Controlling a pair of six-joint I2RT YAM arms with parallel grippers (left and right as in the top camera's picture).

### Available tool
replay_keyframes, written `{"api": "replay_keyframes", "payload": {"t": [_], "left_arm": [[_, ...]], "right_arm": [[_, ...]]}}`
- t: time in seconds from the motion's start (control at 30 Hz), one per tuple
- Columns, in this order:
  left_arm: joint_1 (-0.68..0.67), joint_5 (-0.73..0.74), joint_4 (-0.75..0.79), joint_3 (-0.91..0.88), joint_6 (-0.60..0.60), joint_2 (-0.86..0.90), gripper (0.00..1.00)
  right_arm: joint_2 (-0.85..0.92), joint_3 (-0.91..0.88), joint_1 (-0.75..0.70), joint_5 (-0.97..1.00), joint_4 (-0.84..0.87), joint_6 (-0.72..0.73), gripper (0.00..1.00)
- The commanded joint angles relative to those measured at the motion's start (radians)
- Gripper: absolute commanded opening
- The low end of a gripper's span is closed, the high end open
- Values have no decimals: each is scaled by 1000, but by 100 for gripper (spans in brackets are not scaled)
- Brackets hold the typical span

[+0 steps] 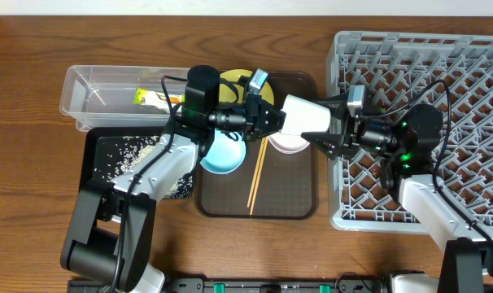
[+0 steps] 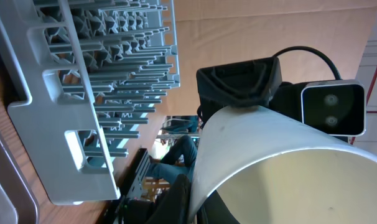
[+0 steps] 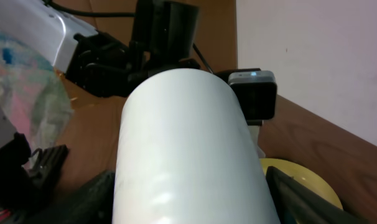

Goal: Sort waste into correct bins and load items into the dishwasher rack
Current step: 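Hand the white cup from the left gripper to the right gripper, then place the white cup into the dish rack with the right gripper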

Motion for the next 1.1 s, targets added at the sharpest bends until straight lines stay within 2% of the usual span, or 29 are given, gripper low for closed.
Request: {"api": "replay_keyframes", "payload": {"t": [0.0, 0.13, 0.3, 0.37, 0.43, 0.57, 0.73, 0.8, 0.9, 1.0, 1.07], "left_arm": [[-3, 18, 7, 4, -6, -1, 7], [-3, 18, 7, 4, -5, -1, 7], [-3, 17, 7, 4, -5, -1, 8], [-3, 13, 7, 4, 9, -1, 15], [-3, 3, 6, 4, 79, -1, 23], [4, -59, -51, 4, 253, -1, 27], [45, -334, -330, 3, 507, -1, 29], [73, -402, -390, 3, 563, -1, 30], [114, -403, -394, 4, 580, -13, 29], [157, -404, -395, 4, 596, -47, 29], [182, -422, -412, 4, 605, -75, 29]], "right_arm": [[2, 14, 14, 9, 4, 1, 68], [2, 14, 13, 10, 4, 1, 60], [2, 14, 11, 10, -2, 1, 56], [2, 14, 8, 10, -21, 1, 56], [2, 14, 8, 10, -49, 1, 55], [2, 14, 7, 48, -128, 0, 51], [2, 14, -27, 107, -177, 1, 49], [2, 14, -47, 154, -193, 2, 46], [2, 14, -66, 206, -216, 10, 45], [2, 14, -90, 229, -225, 13, 41], [2, 14, -110, 255, -225, 23, 34]]}}
